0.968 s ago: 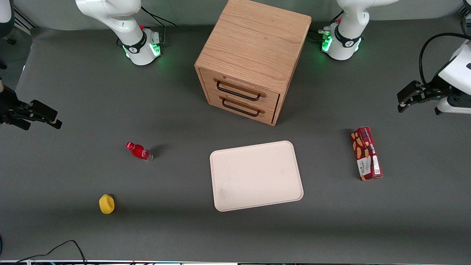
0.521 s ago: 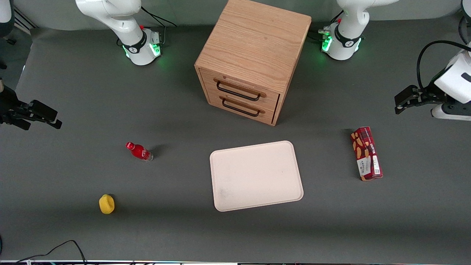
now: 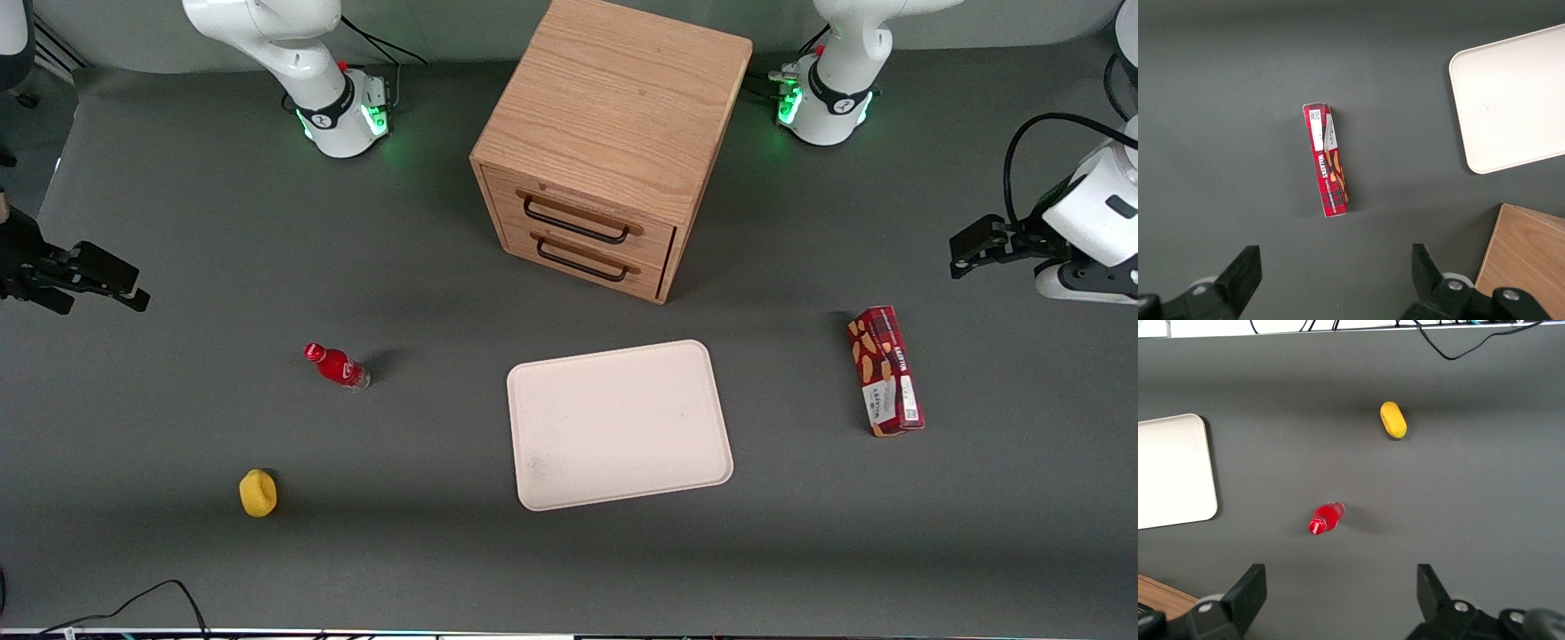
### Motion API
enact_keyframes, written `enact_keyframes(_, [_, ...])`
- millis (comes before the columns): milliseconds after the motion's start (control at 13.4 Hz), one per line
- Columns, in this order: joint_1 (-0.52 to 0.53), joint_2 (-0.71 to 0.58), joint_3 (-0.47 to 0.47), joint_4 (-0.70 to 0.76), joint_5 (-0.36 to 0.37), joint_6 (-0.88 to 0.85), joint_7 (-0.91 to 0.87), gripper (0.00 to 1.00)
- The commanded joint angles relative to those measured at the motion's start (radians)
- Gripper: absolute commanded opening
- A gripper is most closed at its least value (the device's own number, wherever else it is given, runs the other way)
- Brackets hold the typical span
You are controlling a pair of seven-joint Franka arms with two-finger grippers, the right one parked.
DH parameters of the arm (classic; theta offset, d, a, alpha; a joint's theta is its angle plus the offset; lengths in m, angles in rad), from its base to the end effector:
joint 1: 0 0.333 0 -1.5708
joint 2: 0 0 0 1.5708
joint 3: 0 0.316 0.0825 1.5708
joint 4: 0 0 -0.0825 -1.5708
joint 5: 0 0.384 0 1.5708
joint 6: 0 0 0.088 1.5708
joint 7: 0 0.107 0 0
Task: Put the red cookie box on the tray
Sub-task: 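Move the open left gripper down over the upright red cookie box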
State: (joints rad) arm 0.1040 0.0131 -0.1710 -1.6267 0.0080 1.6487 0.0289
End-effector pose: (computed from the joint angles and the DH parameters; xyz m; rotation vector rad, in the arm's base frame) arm 0.5631 -0.0364 0.5976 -3.1323 0.1512 -0.0144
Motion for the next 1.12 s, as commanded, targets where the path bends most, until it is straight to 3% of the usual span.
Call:
enact_keyframes(0, [-0.001,0.011,0.005,0.024,-0.010,-0.023,0.019,1.00])
enact_keyframes(670, [0.029,0.106,0.008,-0.064,-0.011,0.046,0.019,1.00])
enact_keyframes(1043, [0.049,0.166,0.008,-0.252,-0.010,0.339,0.017,1.00])
